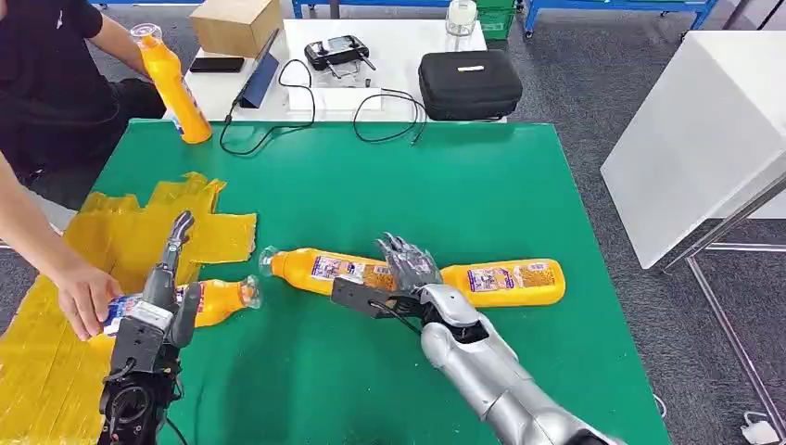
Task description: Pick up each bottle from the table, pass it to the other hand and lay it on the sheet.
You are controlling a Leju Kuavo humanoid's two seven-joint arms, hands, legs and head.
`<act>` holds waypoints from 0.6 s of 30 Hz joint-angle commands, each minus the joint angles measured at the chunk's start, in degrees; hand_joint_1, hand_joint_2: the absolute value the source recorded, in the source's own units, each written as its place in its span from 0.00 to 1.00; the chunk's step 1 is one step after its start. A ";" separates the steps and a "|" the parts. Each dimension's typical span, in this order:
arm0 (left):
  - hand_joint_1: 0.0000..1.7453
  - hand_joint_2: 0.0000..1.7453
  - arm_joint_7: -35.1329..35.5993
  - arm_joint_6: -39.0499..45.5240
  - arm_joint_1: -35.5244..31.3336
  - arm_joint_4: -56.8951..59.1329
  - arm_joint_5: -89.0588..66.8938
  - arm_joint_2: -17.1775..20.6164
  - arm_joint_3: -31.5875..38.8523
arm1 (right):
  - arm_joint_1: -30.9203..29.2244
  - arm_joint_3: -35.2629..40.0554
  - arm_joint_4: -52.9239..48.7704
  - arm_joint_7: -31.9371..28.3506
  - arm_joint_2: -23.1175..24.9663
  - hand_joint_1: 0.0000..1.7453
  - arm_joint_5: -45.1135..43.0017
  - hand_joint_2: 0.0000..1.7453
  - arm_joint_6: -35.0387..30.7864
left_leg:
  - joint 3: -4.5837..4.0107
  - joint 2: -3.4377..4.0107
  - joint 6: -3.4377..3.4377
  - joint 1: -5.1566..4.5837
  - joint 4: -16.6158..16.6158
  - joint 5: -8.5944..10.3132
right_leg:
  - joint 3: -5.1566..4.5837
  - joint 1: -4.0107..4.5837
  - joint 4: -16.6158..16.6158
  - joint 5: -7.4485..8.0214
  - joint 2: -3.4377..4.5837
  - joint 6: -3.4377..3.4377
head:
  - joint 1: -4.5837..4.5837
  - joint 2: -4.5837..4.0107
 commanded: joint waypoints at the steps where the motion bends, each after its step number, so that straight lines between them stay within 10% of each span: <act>1: 0.00 0.00 -0.31 -0.88 -0.37 -1.68 1.67 -2.25 -0.67 | -6.19 -0.78 11.43 -1.50 3.99 0.00 -1.90 1.00 0.20 | 0.02 0.07 -0.04 0.01 0.03 -0.02 | -0.01 0.01 0.03 0.00 0.04 -0.04 | 0.00 0.00; 18: 0.00 0.00 -0.82 -2.18 -1.35 -2.03 3.84 -2.85 -3.80 | -10.26 3.66 26.04 5.07 7.73 0.00 2.32 1.00 4.51 | 0.04 0.05 -0.05 0.06 0.04 -0.04 | 0.01 0.06 0.01 -0.01 0.00 -0.06 | 0.00 0.00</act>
